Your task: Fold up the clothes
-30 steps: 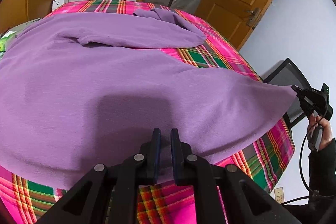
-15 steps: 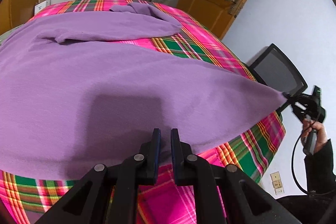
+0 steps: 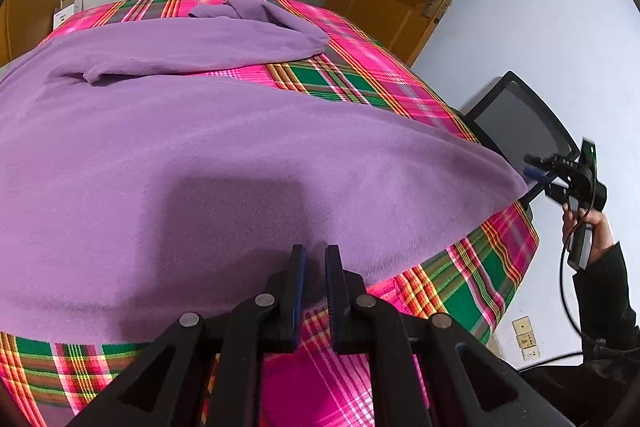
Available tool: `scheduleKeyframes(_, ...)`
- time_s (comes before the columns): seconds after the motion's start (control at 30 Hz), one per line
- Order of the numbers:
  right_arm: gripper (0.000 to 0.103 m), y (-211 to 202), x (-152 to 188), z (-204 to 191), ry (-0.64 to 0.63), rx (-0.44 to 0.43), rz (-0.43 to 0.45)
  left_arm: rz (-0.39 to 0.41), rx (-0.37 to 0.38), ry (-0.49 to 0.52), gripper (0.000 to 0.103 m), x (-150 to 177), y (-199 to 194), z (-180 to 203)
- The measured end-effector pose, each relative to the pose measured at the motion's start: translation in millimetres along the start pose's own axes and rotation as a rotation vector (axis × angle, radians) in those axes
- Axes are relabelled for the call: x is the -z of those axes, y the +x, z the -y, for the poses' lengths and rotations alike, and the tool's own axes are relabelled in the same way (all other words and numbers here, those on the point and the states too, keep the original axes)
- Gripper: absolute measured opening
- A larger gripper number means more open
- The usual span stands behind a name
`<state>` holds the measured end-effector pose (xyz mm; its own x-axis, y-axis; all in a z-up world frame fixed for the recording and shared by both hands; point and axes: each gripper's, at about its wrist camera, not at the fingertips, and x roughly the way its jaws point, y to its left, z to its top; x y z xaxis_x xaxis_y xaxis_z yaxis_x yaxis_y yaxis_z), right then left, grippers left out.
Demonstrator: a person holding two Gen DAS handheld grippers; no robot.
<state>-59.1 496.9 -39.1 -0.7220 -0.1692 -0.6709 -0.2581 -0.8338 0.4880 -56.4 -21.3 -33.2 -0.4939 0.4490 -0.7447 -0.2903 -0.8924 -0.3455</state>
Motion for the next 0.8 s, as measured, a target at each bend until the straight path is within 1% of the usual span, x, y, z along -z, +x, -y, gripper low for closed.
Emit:
scheduleKeyframes(0.03, 0.036, 8, -2, -12, -0.072, -0.002, -0.027, 0.0, 0.001, -0.002, 0.008, 0, 0, 0)
scheduleKeyframes(0.1, 0.036, 29, -3, -34, -0.211, -0.014, -0.108, 0.001, 0.003, -0.005, 0.008, 0, 0, -1)
scheduleKeyframes(0.2, 0.036, 57, 2, -54, -0.328, -0.016, -0.195, 0.002, 0.006, -0.011, 0.008, 0, 0, -2)
scheduleKeyframes(0.27, 0.035, 69, 9, -63, -0.398, -0.005, -0.234, 0.003, 0.007, -0.016, 0.008, 0, 0, -1)
scheduleKeyframes(0.33, 0.035, 71, 10, -65, -0.424, -0.011, -0.223, 0.004, 0.008, -0.019, 0.008, 0, 1, -1)
scheduleKeyframes(0.4, 0.028, 72, 11, -67, -0.431, -0.017, -0.223, 0.005, 0.01, -0.022, 0.008, 0, 1, -1)
scheduleKeyframes(0.43, 0.028, 72, 12, -69, -0.439, -0.017, -0.221, 0.005, 0.01, -0.022, 0.008, -1, 2, -1)
scheduleKeyframes(0.47, 0.025, 70, 13, -72, -0.465, -0.003, -0.212, 0.004, 0.01, -0.022, 0.008, -2, 3, -1)
scheduleKeyframes(0.5, 0.021, 67, 13, -75, -0.489, 0.015, -0.199, 0.004, 0.01, -0.022, 0.008, -2, 4, 0)
scheduleKeyframes(0.53, 0.008, 64, 13, -77, -0.506, 0.028, -0.183, 0.004, 0.009, -0.022, 0.008, -3, 4, 0)
scheduleKeyframes(0.57, 0.008, 58, 9, -78, -0.501, 0.021, -0.152, 0.003, 0.008, -0.02, 0.008, -3, 5, 1)
scheduleKeyframes(0.67, 0.008, 36, -3, -88, -0.498, -0.009, 0.001, 0.002, 0.006, -0.019, 0.008, -4, 5, 1)
scheduleKeyframes(0.7, 0.008, 31, -5, -93, -0.506, -0.014, 0.037, 0.001, 0.004, -0.019, 0.008, -5, 6, 1)
scheduleKeyframes(0.73, 0.009, 32, -6, -95, -0.513, -0.006, 0.041, 0.001, 0.002, -0.018, 0.008, -5, 6, 2)
scheduleKeyframes(0.8, 0.011, 45, -10, -93, -0.51, 0.055, 0.008, -0.001, -0.005, -0.012, 0.008, -6, 6, 3)
